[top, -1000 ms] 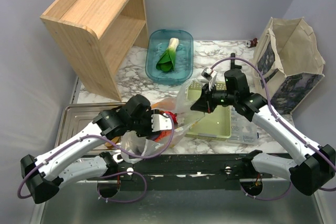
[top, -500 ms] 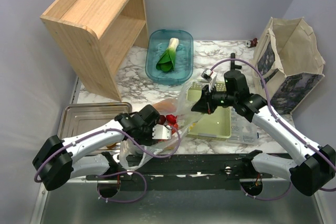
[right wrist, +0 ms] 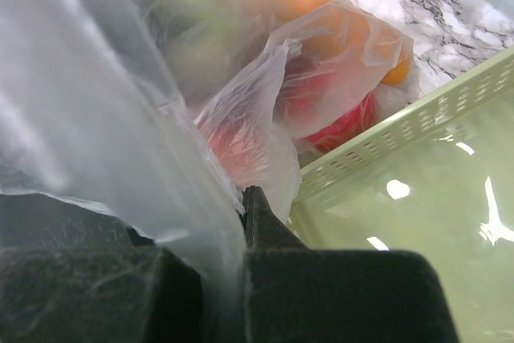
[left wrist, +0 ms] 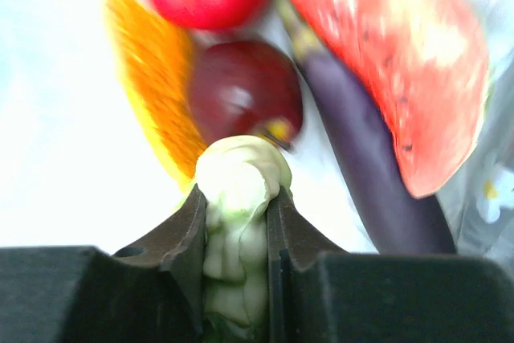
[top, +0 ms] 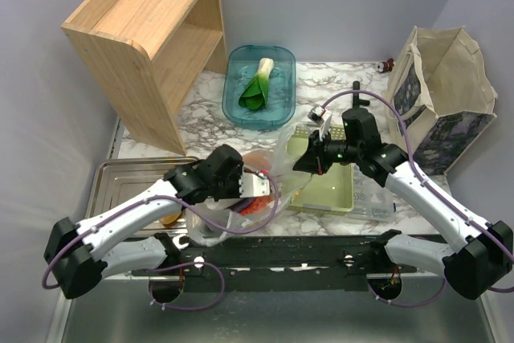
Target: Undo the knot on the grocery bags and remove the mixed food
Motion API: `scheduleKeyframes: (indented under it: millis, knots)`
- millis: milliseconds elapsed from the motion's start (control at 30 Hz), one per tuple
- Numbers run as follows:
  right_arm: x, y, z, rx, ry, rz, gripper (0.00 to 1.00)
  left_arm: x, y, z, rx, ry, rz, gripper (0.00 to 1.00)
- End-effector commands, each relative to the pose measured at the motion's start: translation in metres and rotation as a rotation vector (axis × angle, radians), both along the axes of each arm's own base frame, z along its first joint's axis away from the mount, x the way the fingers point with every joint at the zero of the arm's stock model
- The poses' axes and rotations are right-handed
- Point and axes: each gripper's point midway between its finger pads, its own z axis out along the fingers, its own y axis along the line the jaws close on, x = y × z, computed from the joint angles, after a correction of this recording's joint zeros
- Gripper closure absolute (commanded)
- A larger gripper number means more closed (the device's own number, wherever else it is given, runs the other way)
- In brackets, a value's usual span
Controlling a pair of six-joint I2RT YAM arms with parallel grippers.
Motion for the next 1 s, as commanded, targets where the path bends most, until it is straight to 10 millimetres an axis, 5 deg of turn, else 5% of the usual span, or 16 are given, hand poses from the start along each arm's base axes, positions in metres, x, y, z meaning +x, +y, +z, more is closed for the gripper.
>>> scheduleKeyframes:
  millis: [0,233,433,533,667,833,967]
  knots:
    - [0.004,0.003,-0.001,-0.001,-0.003,-0.006,0.99,-0.017,-0.055,0.103,-0.411,0.023,-0.073,1.00]
    - [0.005,0.004,0.001,0.006,-0.002,-0.013,0.99,-0.053,-0.077,0.195,-0.770,0.151,-0.173,1.00]
    - [0.003,0.003,-0.001,0.004,-0.003,-0.004,0.99,-0.047,-0.085,0.254,-0.958,0.188,-0.114,1.00]
    - [0.001,0.000,-0.004,-0.009,-0.014,0.001,0.99,-0.017,-0.080,0.284,-1.049,0.129,0.016,1.00]
    - [-0.002,-0.006,-0.013,-0.035,-0.020,-0.017,0.99,0.059,-0.061,0.299,-1.017,-0.091,0.269,1.00]
    - [-0.001,-0.008,-0.015,-0.038,-0.020,-0.030,0.99,0.152,-0.044,0.283,-0.853,-0.148,0.472,1.00]
    - [0.001,-0.011,-0.017,-0.061,-0.032,-0.036,0.99,0.212,-0.050,0.246,-0.733,-0.137,0.509,0.94]
